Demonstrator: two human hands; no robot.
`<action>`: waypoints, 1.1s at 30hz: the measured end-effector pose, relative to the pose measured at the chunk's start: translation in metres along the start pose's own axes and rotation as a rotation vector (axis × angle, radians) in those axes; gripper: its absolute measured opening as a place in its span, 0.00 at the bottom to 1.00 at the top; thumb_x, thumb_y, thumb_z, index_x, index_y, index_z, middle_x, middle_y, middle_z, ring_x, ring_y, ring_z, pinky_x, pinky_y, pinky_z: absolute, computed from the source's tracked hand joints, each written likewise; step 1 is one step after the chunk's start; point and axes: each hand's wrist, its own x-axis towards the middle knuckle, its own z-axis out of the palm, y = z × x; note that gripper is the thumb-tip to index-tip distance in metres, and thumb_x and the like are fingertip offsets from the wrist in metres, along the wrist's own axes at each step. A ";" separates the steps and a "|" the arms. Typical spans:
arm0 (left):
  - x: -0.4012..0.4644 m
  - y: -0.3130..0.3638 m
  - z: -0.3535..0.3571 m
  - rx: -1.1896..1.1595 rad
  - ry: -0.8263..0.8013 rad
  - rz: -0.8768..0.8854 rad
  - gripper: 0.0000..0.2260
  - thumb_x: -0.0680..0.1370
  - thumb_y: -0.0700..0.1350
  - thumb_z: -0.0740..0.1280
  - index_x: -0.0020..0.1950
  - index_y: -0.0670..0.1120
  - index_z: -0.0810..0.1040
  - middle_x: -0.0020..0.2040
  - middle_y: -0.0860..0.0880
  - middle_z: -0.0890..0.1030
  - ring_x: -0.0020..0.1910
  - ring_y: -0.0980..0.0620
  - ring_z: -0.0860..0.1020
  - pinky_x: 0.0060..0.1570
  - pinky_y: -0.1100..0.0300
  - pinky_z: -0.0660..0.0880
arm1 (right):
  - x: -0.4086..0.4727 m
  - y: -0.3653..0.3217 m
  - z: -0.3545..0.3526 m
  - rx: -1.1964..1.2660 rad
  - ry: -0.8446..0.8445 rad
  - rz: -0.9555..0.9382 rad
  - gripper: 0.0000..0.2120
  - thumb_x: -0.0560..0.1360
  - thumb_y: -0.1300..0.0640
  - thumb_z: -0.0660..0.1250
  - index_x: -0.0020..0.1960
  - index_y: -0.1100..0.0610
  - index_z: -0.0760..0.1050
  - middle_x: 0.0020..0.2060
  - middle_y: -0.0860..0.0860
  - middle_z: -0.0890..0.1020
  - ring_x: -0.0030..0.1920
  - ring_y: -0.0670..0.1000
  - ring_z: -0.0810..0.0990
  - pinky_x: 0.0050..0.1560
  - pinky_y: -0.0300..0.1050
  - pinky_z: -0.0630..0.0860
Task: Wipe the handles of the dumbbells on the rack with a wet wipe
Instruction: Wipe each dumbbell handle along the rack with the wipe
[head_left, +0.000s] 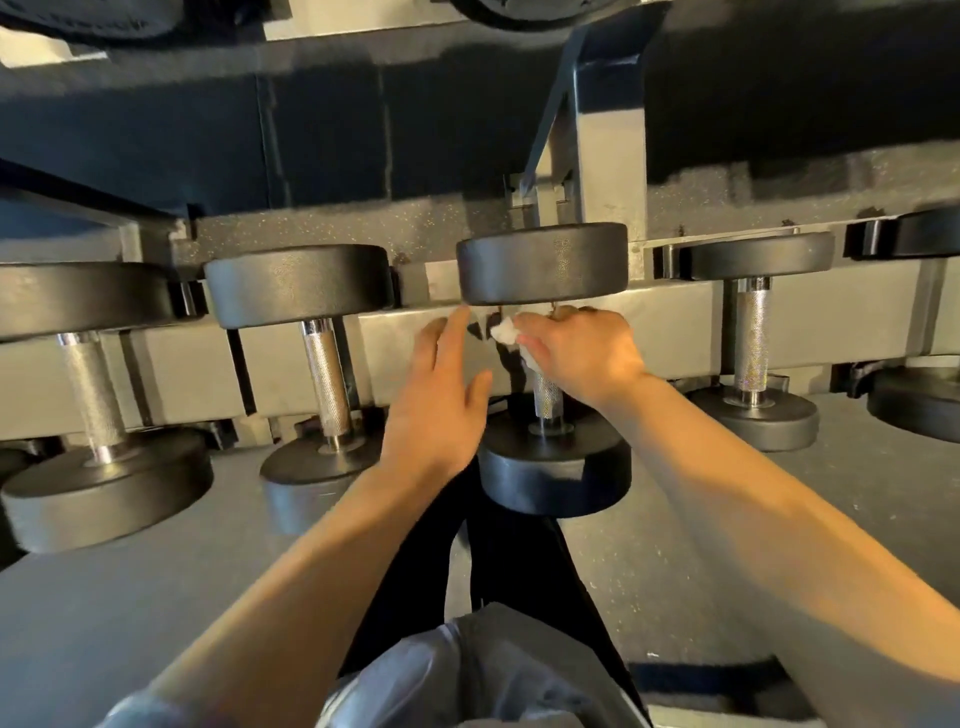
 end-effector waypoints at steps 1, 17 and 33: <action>-0.013 -0.006 0.007 -0.042 -0.034 -0.038 0.26 0.82 0.47 0.61 0.78 0.50 0.56 0.75 0.48 0.61 0.70 0.48 0.66 0.64 0.61 0.62 | 0.003 0.000 -0.005 0.014 -0.035 -0.021 0.15 0.81 0.51 0.57 0.68 0.48 0.65 0.47 0.52 0.81 0.43 0.57 0.82 0.36 0.44 0.71; -0.038 -0.014 0.048 0.131 -0.573 -0.117 0.38 0.78 0.63 0.61 0.79 0.48 0.49 0.80 0.49 0.47 0.78 0.49 0.48 0.75 0.53 0.51 | -0.048 0.017 0.004 1.342 0.097 0.612 0.08 0.78 0.56 0.63 0.41 0.52 0.77 0.33 0.50 0.79 0.35 0.51 0.78 0.41 0.48 0.76; -0.032 -0.013 0.048 0.208 -0.696 -0.124 0.36 0.79 0.62 0.57 0.79 0.48 0.44 0.80 0.49 0.42 0.78 0.50 0.43 0.76 0.53 0.48 | -0.035 0.014 0.011 1.097 -0.343 0.515 0.08 0.80 0.60 0.60 0.51 0.59 0.78 0.45 0.52 0.76 0.48 0.51 0.74 0.45 0.37 0.65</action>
